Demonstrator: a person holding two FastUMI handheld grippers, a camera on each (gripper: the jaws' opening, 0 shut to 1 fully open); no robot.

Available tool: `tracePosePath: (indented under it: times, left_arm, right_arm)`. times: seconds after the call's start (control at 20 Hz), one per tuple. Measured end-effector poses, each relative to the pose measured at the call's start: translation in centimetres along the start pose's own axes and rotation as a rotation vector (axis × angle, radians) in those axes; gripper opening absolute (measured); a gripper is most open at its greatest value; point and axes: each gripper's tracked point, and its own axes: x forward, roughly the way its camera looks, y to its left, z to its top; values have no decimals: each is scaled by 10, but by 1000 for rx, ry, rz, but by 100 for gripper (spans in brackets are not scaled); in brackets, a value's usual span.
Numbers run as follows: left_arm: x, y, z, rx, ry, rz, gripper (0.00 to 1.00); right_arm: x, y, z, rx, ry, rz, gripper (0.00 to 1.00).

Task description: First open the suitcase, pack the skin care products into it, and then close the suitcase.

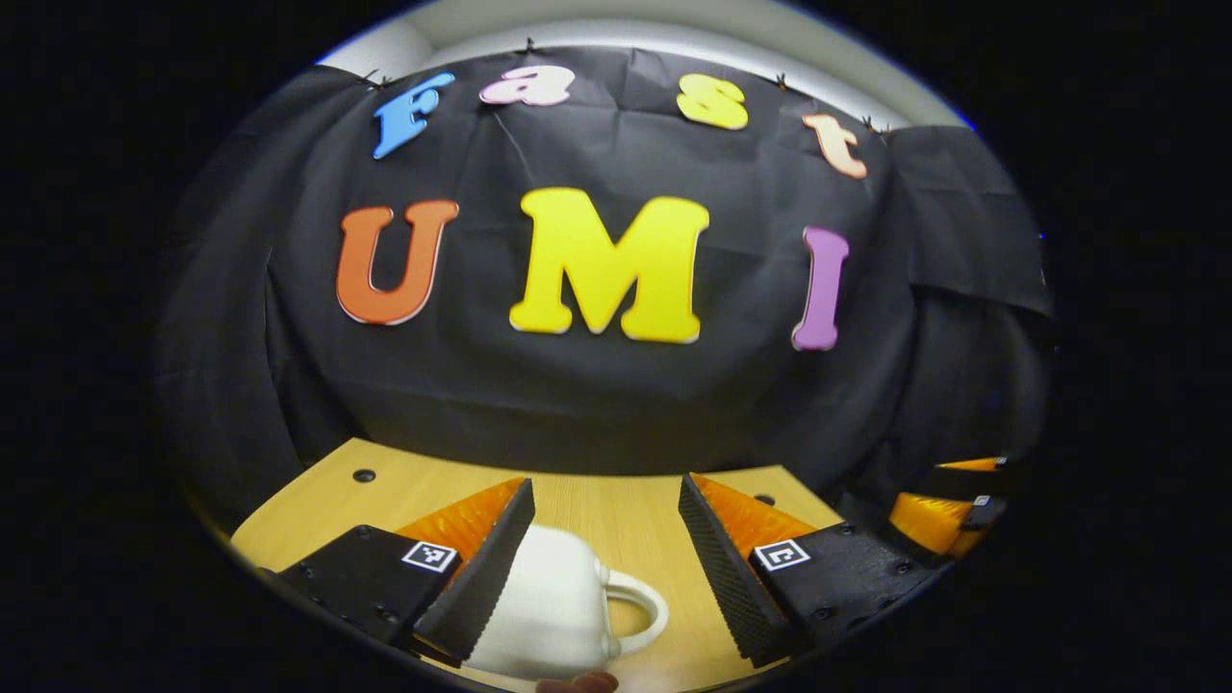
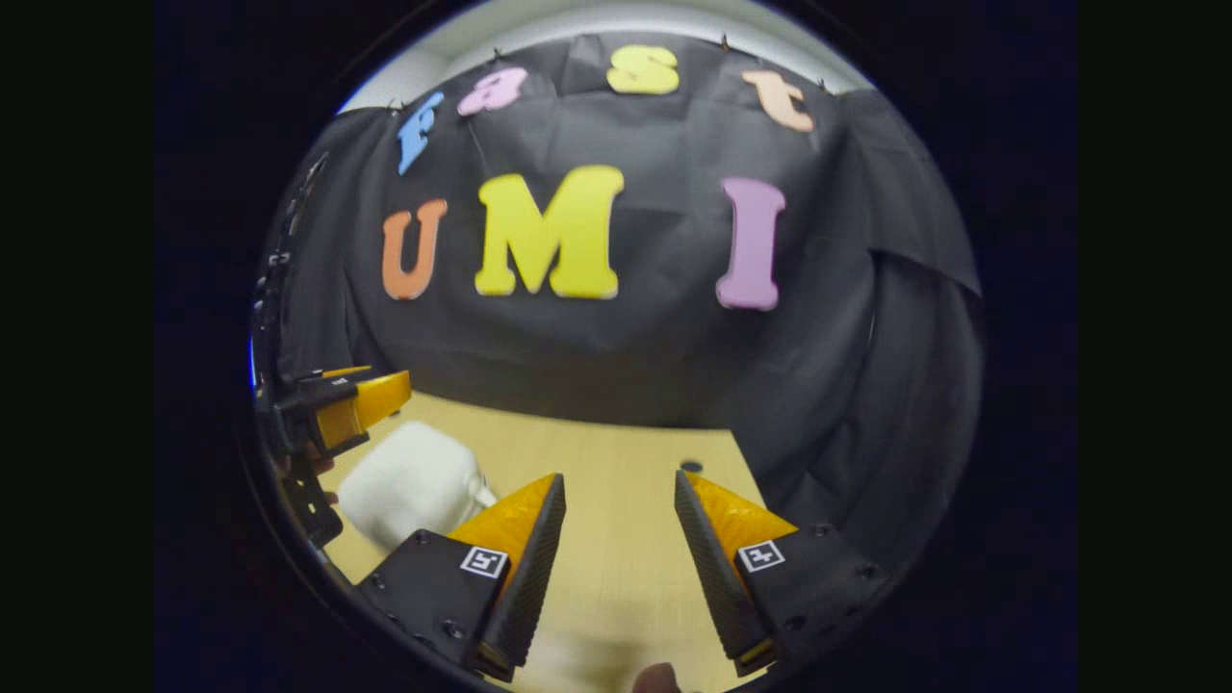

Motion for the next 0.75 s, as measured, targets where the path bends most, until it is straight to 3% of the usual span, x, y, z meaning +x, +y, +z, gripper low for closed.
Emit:
tracePosePath:
  times: [0.15, 0.3, 0.75]
  left_arm:
    - [-10, 32, 43, 28, -94, 88, 97]
    - [-15, 41, 58, 27, -137, 101, 97]
    - [-31, 37, 64, 49, -174, 124, 97]
  right_arm:
    - [3, 30, 51, 42, -142, 18, 69]
    - [5, 47, 76, 45, -242, 21, 65]
    - [2, 87, 71, 40, -249, 58, 69]
